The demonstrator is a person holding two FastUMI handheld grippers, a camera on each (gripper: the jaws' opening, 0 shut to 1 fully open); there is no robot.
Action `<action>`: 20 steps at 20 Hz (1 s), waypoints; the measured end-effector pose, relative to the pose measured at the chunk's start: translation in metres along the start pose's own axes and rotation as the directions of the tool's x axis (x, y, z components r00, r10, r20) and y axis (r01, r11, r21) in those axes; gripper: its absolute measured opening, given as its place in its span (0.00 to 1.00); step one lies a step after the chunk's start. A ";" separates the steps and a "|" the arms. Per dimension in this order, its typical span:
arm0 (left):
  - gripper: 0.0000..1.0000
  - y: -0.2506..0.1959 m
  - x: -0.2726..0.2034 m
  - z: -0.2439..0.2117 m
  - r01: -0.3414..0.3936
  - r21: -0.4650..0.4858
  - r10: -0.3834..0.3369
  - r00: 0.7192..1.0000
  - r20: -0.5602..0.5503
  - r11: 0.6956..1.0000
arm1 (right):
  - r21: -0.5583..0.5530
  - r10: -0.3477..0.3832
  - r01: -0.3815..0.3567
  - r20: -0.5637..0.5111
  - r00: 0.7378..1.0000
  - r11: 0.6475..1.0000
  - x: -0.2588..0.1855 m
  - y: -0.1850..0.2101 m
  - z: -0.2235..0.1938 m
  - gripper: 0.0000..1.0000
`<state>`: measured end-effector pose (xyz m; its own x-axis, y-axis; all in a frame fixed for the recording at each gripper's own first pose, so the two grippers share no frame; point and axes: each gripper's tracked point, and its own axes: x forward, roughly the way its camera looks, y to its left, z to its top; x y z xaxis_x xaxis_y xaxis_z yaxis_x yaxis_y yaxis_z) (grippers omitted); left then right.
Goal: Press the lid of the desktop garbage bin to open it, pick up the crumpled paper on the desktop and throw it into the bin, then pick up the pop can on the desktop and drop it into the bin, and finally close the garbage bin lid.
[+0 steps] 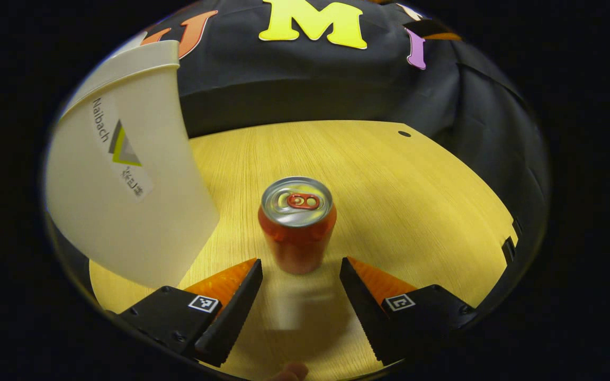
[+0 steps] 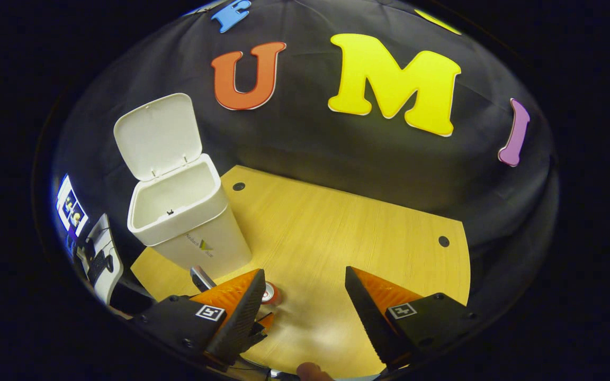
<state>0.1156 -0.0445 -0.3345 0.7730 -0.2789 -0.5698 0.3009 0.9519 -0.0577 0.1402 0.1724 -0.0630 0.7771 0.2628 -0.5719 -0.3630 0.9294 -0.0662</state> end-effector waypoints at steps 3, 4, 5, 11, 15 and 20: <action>0.98 0.000 0.015 0.003 -0.001 0.012 0.001 1.000 -0.007 1.000 | 0.029 -0.022 0.023 -0.019 1.000 0.999 0.001 -0.017 -0.012 0.95; 0.98 0.000 0.019 0.004 0.001 0.010 -0.001 1.000 -0.006 1.000 | 0.033 -0.040 0.040 -0.023 0.999 0.999 0.001 -0.025 -0.016 0.94; 0.98 -0.002 0.022 0.005 0.006 0.004 -0.006 1.000 -0.005 1.000 | 0.037 -0.059 0.061 -0.033 0.998 0.997 0.001 -0.033 -0.019 0.95; 0.95 -0.001 0.042 0.007 -0.018 -0.007 0.018 1.000 -0.023 1.000 | 0.061 -0.101 0.105 -0.062 0.993 0.993 -0.009 -0.071 -0.040 0.95; 0.95 -0.002 0.054 0.012 -0.037 -0.010 0.037 0.999 -0.015 0.999 | 0.055 -0.114 0.119 -0.097 0.989 0.991 -0.005 -0.087 -0.058 0.95; 0.87 -0.002 0.050 0.011 -0.057 -0.042 0.056 0.998 -0.023 0.997 | 0.036 -0.099 0.103 -0.106 0.989 0.994 -0.003 -0.096 -0.069 0.95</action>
<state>0.1602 -0.0614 -0.3541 0.7755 -0.2221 -0.5910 0.2324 0.9708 -0.0598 0.1369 0.0649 -0.1115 0.7505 0.1405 -0.6458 -0.2623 0.9602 -0.0958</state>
